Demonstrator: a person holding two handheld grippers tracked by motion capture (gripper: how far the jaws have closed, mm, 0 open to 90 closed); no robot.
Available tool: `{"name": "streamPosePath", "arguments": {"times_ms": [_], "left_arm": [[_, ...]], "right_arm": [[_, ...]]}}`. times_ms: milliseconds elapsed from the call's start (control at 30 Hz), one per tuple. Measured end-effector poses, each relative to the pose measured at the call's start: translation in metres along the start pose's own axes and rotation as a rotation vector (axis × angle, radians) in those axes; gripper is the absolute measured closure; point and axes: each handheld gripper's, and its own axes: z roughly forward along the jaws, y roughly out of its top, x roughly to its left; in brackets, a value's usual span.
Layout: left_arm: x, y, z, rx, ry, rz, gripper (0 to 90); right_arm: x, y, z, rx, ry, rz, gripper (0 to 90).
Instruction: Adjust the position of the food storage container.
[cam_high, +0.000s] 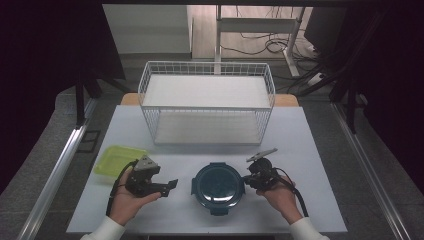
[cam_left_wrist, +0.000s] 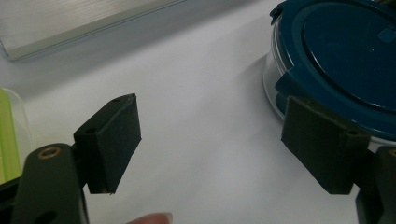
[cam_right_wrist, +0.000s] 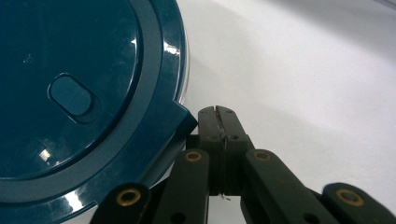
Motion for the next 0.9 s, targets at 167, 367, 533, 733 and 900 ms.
{"name": "streamPosePath", "arguments": {"times_ms": [167, 367, 533, 733, 900], "left_arm": [[0.000, 0.000, 0.000, 0.000, 0.002, -0.001, 19.5], [0.000, 0.000, 0.000, 0.001, 0.000, 0.002, 19.5], [0.001, -0.001, -0.001, -0.005, 0.005, -0.008, 19.5], [0.002, -0.002, -0.005, -0.015, 0.010, -0.017, 19.5], [0.003, -0.002, -0.005, -0.025, 0.020, -0.025, 19.4]], "right_arm": [[0.009, 0.002, 0.003, 0.007, 0.009, -0.038, 89.1], [0.010, 0.002, 0.005, -0.016, 0.019, -0.041, 89.1], [0.005, 0.000, 0.004, -0.053, 0.048, -0.024, 88.7], [-0.002, -0.007, -0.015, -0.142, 0.010, 0.007, 88.5], [-0.009, -0.018, -0.025, -0.182, 0.027, 0.026, 87.2]]}}
